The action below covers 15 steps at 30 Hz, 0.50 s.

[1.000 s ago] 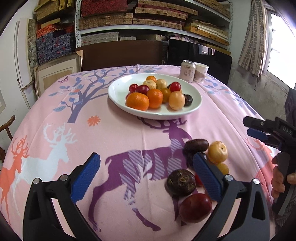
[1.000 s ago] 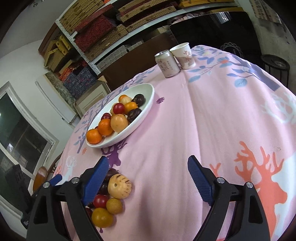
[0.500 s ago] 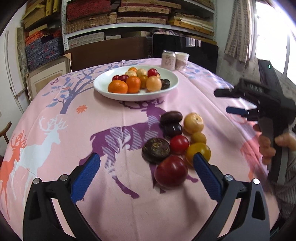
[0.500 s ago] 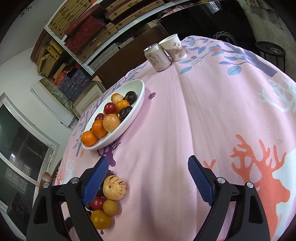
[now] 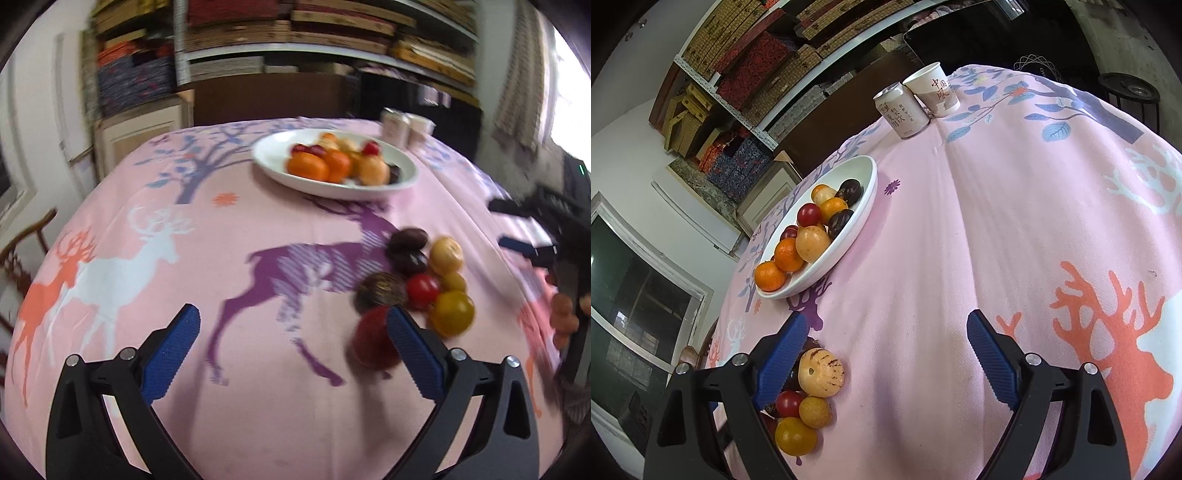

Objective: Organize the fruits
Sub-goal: 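Move both tools back to the fruit pile beside the plate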

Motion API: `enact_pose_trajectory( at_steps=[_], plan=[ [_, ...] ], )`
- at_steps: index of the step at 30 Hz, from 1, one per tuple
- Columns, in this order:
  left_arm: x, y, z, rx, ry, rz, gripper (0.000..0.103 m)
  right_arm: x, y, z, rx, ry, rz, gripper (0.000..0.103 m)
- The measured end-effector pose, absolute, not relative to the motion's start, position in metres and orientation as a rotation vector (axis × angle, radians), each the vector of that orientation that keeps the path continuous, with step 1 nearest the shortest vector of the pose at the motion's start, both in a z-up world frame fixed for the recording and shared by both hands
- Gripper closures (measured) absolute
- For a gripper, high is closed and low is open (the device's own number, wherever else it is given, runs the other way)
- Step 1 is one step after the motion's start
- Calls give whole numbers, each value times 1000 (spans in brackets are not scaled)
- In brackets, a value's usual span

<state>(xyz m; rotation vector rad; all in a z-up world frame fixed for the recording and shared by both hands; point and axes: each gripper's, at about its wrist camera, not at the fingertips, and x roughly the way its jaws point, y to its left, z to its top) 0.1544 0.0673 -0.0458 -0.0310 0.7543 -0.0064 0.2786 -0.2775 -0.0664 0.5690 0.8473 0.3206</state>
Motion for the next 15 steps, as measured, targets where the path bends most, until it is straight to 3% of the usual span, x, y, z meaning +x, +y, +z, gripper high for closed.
enact_pose_trajectory(
  at_steps=[5, 15],
  plan=[
    [155, 93, -46, -162, 763, -13, 4, 278, -277, -66, 571, 850, 331, 14],
    [134, 33, -46, 80, 746, -199, 4, 278, -276, -67, 570, 864, 329, 13]
  ],
)
